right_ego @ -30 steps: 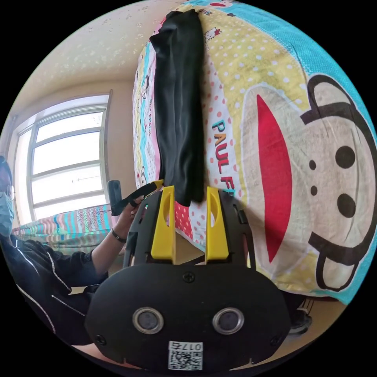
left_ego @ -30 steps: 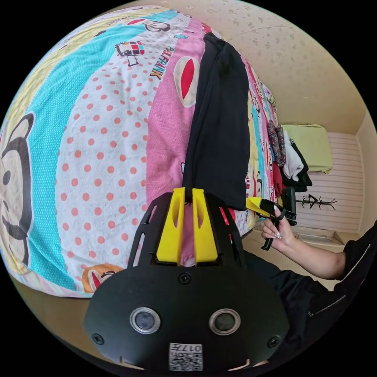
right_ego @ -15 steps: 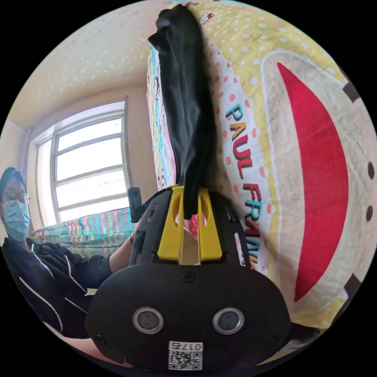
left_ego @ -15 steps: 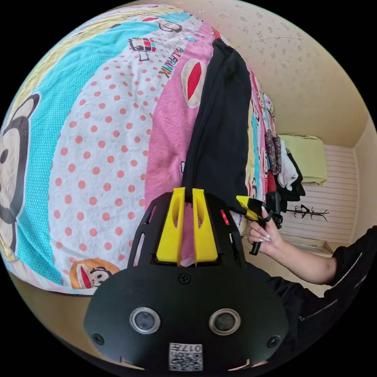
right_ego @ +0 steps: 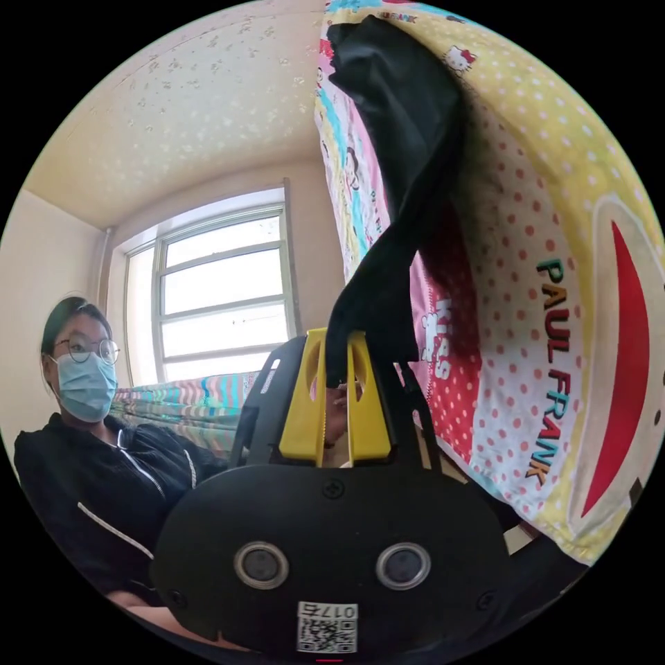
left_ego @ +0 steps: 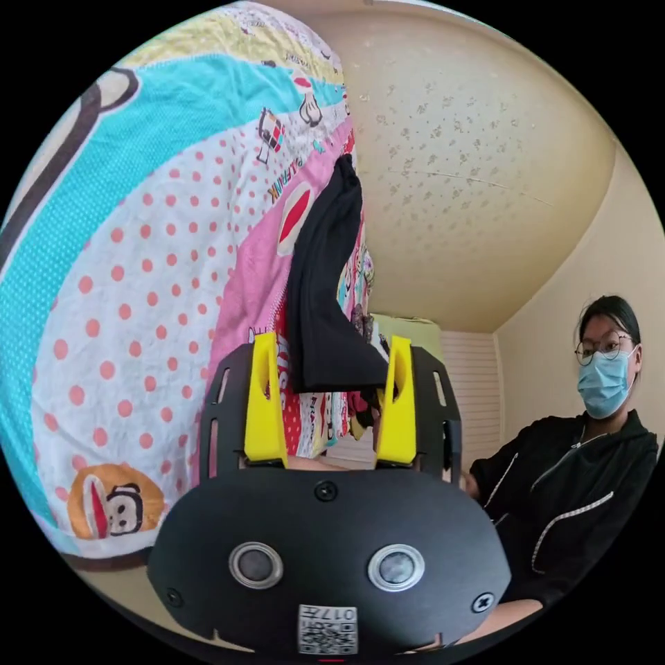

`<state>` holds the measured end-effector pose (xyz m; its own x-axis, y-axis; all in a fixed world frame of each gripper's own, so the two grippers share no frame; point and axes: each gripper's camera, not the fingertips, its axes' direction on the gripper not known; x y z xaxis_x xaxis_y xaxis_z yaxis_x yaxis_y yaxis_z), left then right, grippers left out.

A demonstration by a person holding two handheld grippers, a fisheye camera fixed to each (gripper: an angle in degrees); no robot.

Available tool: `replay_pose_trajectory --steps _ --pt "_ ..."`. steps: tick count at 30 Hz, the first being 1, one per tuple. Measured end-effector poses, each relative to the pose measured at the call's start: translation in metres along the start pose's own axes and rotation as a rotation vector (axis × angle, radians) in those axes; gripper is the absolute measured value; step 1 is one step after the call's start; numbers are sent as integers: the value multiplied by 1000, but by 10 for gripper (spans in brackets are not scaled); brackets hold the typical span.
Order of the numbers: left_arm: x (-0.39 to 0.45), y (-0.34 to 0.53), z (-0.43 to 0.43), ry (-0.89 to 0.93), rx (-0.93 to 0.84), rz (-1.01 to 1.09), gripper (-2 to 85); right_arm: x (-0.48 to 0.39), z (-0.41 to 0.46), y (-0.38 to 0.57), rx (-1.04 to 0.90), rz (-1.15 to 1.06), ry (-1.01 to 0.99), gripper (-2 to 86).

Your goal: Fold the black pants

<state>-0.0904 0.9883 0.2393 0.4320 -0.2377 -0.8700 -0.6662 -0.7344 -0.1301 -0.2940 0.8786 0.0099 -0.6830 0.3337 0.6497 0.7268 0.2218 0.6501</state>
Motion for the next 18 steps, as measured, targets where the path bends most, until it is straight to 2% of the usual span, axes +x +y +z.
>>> replay_pose_trajectory --steps 4,6,7,9,11,13,18 --pt "-30 1 34 162 -66 -95 230 -33 4 0 30 -48 -82 31" --pt "-45 5 63 403 -97 -150 214 -45 6 1 33 -65 -114 29" --pt "-48 6 70 479 -95 -163 196 -52 8 3 34 -74 -118 28" --pt "-48 12 96 803 -72 -161 104 -62 8 8 45 -82 -107 27" --pt "-42 17 104 888 -42 -158 63 -72 5 14 81 -88 -122 26" --pt "-27 19 108 859 -62 -126 53 -90 -1 23 98 -95 -91 23" --pt "72 16 105 582 -172 65 51 -168 -9 27 40 -214 88 20"
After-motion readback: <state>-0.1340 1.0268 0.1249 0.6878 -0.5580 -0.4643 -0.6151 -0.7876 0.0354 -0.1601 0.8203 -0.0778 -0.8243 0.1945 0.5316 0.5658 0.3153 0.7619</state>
